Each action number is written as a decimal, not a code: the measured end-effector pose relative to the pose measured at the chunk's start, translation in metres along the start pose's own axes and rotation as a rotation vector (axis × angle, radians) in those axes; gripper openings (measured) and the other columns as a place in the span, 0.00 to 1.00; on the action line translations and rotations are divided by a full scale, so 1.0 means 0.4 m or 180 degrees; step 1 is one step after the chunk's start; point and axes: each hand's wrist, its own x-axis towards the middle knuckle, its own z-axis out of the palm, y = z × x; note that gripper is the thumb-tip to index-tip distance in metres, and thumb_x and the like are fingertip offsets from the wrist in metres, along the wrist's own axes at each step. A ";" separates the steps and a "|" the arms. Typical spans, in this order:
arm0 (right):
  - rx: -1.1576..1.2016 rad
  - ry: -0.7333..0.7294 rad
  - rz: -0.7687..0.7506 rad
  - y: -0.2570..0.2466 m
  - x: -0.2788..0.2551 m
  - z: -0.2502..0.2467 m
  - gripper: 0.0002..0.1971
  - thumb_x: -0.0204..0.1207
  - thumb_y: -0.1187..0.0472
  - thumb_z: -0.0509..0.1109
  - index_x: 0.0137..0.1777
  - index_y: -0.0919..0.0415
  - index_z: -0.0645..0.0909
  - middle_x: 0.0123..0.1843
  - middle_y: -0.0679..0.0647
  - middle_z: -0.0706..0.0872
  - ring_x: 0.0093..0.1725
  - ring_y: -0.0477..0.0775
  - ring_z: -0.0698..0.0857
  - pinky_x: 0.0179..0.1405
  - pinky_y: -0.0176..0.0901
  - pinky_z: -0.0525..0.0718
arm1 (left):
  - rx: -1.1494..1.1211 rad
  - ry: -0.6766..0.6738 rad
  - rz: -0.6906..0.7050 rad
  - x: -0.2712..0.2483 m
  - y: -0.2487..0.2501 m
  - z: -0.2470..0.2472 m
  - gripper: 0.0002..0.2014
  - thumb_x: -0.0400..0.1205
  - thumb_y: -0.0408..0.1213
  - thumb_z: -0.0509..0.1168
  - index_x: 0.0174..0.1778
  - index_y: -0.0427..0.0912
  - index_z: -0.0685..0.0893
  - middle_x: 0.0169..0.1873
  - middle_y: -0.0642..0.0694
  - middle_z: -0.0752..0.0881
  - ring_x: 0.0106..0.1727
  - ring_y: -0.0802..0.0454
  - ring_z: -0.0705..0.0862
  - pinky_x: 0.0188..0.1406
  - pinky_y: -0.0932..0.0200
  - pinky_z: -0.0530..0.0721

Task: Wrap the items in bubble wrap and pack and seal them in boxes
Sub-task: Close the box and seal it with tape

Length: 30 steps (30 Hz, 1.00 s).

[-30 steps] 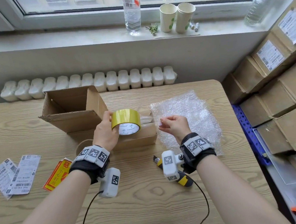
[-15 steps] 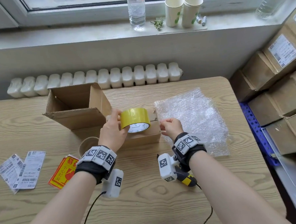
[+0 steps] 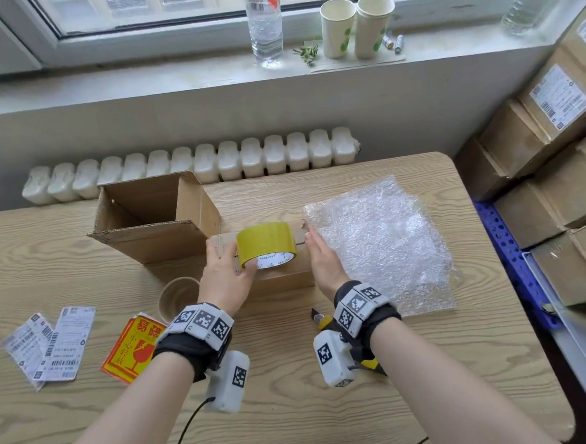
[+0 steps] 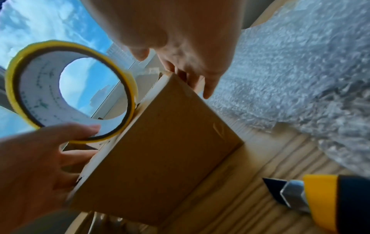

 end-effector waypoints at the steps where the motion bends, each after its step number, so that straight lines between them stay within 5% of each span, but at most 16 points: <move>1: 0.0023 -0.0085 0.0124 0.005 0.001 -0.003 0.27 0.87 0.46 0.46 0.83 0.57 0.55 0.84 0.49 0.58 0.83 0.47 0.56 0.82 0.44 0.51 | 0.0050 -0.0001 -0.0012 0.001 0.003 0.002 0.23 0.81 0.53 0.61 0.72 0.55 0.71 0.77 0.36 0.60 0.68 0.35 0.74 0.61 0.44 0.78; 5: 0.0108 -0.0170 0.0518 0.025 0.005 -0.056 0.30 0.87 0.44 0.43 0.84 0.57 0.48 0.85 0.51 0.51 0.84 0.50 0.52 0.83 0.48 0.49 | 0.0047 -0.0050 0.0033 -0.005 0.047 0.014 0.21 0.81 0.52 0.61 0.71 0.58 0.70 0.76 0.42 0.64 0.71 0.40 0.72 0.64 0.41 0.75; 8: -0.0101 -0.0064 0.0073 0.024 -0.019 -0.102 0.29 0.87 0.56 0.49 0.84 0.55 0.42 0.85 0.47 0.45 0.84 0.45 0.46 0.83 0.47 0.45 | -0.0091 -0.0082 0.0031 -0.011 0.095 0.027 0.27 0.81 0.49 0.63 0.76 0.61 0.64 0.79 0.40 0.61 0.78 0.43 0.64 0.72 0.43 0.70; 10: -0.0726 -0.0168 -0.0431 0.019 -0.035 -0.121 0.37 0.82 0.62 0.59 0.84 0.56 0.41 0.85 0.47 0.41 0.83 0.43 0.42 0.84 0.46 0.44 | -0.0194 -0.0022 0.0228 -0.006 0.117 0.030 0.30 0.80 0.42 0.67 0.77 0.59 0.65 0.78 0.37 0.60 0.80 0.44 0.59 0.75 0.47 0.64; 13: -0.2237 -0.0418 -0.0787 0.022 -0.045 -0.124 0.51 0.74 0.50 0.69 0.83 0.56 0.34 0.85 0.48 0.35 0.83 0.44 0.36 0.83 0.47 0.42 | -0.0166 -0.0067 0.0830 0.007 0.132 0.020 0.32 0.73 0.35 0.74 0.72 0.48 0.72 0.77 0.39 0.64 0.81 0.47 0.56 0.76 0.56 0.57; 15: -0.2878 -0.0405 -0.0839 0.023 -0.046 -0.116 0.55 0.73 0.38 0.67 0.81 0.57 0.27 0.83 0.47 0.30 0.82 0.44 0.32 0.82 0.46 0.38 | -0.0182 -0.0220 0.1130 0.010 0.149 0.003 0.30 0.68 0.42 0.78 0.65 0.43 0.77 0.70 0.42 0.74 0.75 0.48 0.66 0.68 0.65 0.59; 18: -0.3350 -0.0345 -0.0823 0.028 -0.040 -0.097 0.55 0.74 0.32 0.61 0.77 0.57 0.22 0.82 0.48 0.26 0.81 0.45 0.29 0.82 0.47 0.36 | -0.0374 -0.0596 0.1009 0.012 0.178 -0.031 0.31 0.59 0.57 0.77 0.53 0.45 0.81 0.49 0.48 0.84 0.53 0.51 0.80 0.51 0.61 0.77; 22: -0.3584 -0.0333 -0.0780 0.042 -0.031 -0.087 0.54 0.74 0.30 0.58 0.81 0.59 0.27 0.82 0.48 0.25 0.81 0.46 0.29 0.83 0.48 0.39 | -0.0444 -0.1016 0.0855 0.028 0.202 -0.050 0.25 0.61 0.53 0.80 0.46 0.42 0.82 0.40 0.46 0.83 0.41 0.53 0.81 0.41 0.58 0.80; 25: -0.3411 -0.0332 -0.0841 0.035 -0.039 -0.092 0.55 0.74 0.34 0.63 0.79 0.58 0.24 0.83 0.48 0.27 0.81 0.45 0.30 0.82 0.46 0.36 | -0.0709 -0.1213 0.0847 0.043 0.196 -0.063 0.28 0.64 0.58 0.76 0.42 0.35 0.82 0.35 0.42 0.80 0.34 0.57 0.77 0.34 0.66 0.75; 28: -0.3254 -0.0260 -0.0910 0.027 -0.045 -0.092 0.56 0.75 0.37 0.66 0.77 0.57 0.22 0.84 0.49 0.30 0.82 0.45 0.32 0.82 0.44 0.35 | -0.0770 -0.1379 0.0839 0.055 0.172 -0.076 0.29 0.62 0.63 0.74 0.35 0.36 0.81 0.34 0.37 0.79 0.36 0.52 0.77 0.38 0.57 0.75; 30: -0.3235 -0.0245 -0.0922 0.029 -0.047 -0.089 0.56 0.75 0.38 0.67 0.75 0.57 0.21 0.84 0.49 0.30 0.82 0.46 0.32 0.82 0.44 0.35 | -0.0819 -0.1396 0.0743 0.054 0.168 -0.078 0.25 0.60 0.61 0.73 0.29 0.41 0.78 0.29 0.44 0.75 0.33 0.54 0.75 0.37 0.57 0.72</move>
